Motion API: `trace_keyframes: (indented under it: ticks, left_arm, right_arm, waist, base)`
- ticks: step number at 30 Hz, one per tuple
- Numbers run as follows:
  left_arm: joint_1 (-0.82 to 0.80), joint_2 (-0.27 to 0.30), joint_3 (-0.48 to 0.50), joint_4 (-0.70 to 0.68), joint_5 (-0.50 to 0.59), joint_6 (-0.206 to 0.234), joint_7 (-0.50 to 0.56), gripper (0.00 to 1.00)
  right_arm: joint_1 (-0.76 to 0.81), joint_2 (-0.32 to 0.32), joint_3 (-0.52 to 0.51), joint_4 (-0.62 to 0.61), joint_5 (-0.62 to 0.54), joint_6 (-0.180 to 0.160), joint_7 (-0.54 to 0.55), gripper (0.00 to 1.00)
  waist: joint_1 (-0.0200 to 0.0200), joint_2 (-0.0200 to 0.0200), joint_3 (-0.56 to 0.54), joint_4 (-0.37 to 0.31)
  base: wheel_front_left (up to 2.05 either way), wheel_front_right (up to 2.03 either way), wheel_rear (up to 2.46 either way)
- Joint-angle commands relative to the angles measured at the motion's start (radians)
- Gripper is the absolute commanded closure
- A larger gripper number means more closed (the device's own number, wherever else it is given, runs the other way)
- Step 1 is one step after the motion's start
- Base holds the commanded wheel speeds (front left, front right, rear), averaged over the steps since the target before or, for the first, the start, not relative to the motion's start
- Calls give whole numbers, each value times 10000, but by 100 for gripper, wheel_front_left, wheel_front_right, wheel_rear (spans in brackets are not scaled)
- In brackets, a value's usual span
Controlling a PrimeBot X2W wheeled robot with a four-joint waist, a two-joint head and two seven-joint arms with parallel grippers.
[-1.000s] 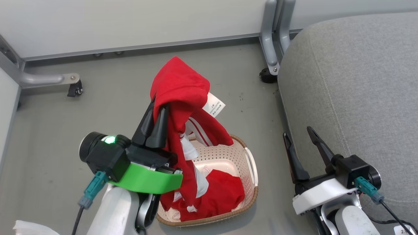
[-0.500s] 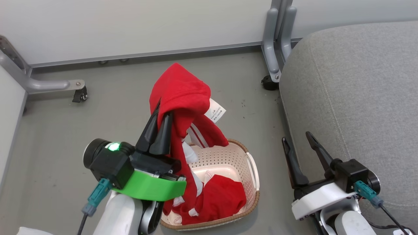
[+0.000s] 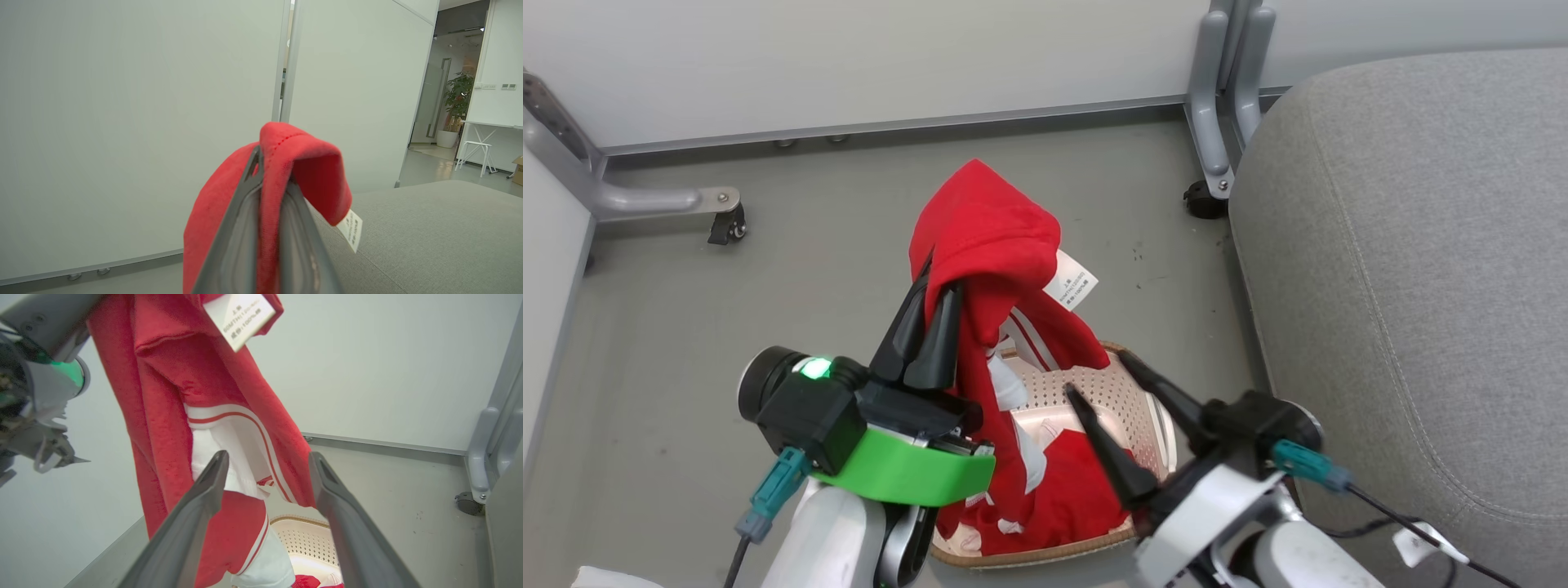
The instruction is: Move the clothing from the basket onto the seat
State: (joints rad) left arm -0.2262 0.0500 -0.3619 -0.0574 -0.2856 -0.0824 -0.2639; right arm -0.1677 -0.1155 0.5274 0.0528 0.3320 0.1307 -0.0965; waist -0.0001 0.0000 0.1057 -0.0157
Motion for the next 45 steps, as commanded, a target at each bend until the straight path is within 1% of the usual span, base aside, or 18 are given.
trace_keyframes:
  ticks: [1,6,12,19,26,27,28,29,30,37,45]
  left_arm:
    - [-70,12,-15,9,109,-18,-6,100]
    - [-198,12,-99,37,77,-22,-6,100]
    - [-278,12,-232,50,21,-14,-7,100]
    - [-359,12,-434,42,-40,-19,-7,100]
    - [-367,12,-584,-58,-88,-26,-7,100]
    - [-371,12,-607,-78,-102,-27,-7,100]
    - [-374,12,-616,-95,-98,-26,-7,100]
    - [-375,12,-627,-105,-103,-21,-7,100]
    - [-366,12,-629,-118,-113,-13,-7,100]
    - [-352,12,-619,-153,-127,14,-7,100]
    - [-368,12,-602,-69,-117,3,-7,100]
  right_arm:
    - [-289,-67,328,26,212,1,69,0]
    - [-1308,-109,1801,314,873,1,146,0]
    - [-2435,9,2862,938,1335,1,23,0]
    - [-3434,305,3441,2021,1469,1,-319,0]
    - [-4088,555,3836,3016,1653,1,-684,0]
    - [-4168,570,3873,3149,1687,1,-738,17]
    - [-4222,579,3912,3248,1717,1,-775,56]
    - [-4305,590,3957,3363,1780,1,-831,84]
    - [-4360,598,3987,3422,1820,1,-858,100]
    - [-4630,640,4233,3867,2086,1,-1181,100]
    - [-4805,649,4333,3972,2208,1,-1424,100]
  waist:
    - [1,0,38,39]
    - [1,0,147,156]
    - [1,0,229,283]
    - [1,0,277,397]
    - [1,0,298,449]
    - [1,0,304,457]
    - [1,0,312,461]
    - [1,0,319,464]
    - [1,0,321,464]
    - [1,0,351,461]
    - [1,0,437,427]
  base:
    - [0,0,0]
    - [0,0,0]
    - [0,0,0]
    - [0,0,0]
    - [0,0,0]
    - [0,0,0]
    - [0,0,0]
    - [0,0,0]
    - [0,0,0]
    - [0,0,0]
    - [0,0,0]
